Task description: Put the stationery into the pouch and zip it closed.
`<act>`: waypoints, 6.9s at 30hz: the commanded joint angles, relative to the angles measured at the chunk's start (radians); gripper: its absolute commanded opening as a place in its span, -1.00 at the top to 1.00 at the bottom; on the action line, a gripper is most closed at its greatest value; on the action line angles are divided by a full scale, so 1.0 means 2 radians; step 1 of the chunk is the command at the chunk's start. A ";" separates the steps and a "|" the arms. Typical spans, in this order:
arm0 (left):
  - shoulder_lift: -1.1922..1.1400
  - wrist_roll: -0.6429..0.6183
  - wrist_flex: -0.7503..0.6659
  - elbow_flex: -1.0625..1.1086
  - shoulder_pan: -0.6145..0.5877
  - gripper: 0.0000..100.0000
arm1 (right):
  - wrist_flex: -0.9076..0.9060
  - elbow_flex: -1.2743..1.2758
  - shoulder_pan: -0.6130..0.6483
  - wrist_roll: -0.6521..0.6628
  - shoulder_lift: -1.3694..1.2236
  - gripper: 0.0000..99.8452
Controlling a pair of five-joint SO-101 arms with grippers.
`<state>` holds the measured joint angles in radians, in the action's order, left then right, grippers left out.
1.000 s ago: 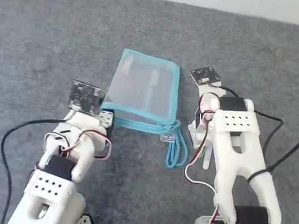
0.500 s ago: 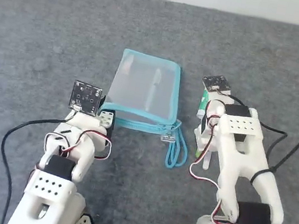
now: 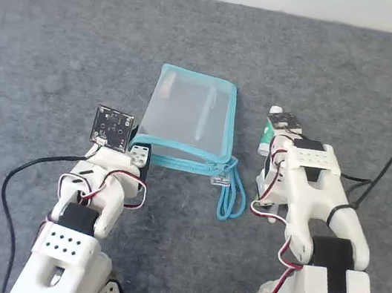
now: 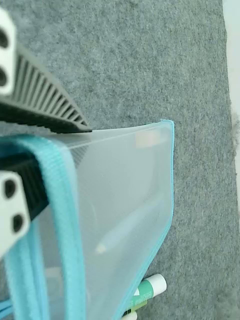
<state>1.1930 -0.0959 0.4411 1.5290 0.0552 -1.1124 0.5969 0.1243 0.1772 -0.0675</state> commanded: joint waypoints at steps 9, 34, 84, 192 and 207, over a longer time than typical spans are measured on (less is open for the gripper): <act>0.014 -0.007 -0.001 -0.015 0.002 0.98 | -0.125 -0.037 -0.045 0.095 0.190 0.99; 0.010 -0.007 -0.015 -0.013 0.005 0.98 | -0.343 -0.124 0.115 0.206 0.506 0.99; 0.010 0.018 -0.025 0.002 0.066 0.98 | -0.326 -0.459 0.212 0.021 -0.005 0.98; 0.013 0.016 -0.022 0.003 -0.029 0.98 | 0.116 0.107 0.043 0.005 0.142 0.58; 0.014 0.017 -0.022 0.003 -0.029 0.98 | 0.163 0.104 0.040 0.005 0.091 0.96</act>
<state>1.1945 -0.0637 0.3966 1.5443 0.0077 -0.7979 0.8163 0.2056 0.1972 0.1013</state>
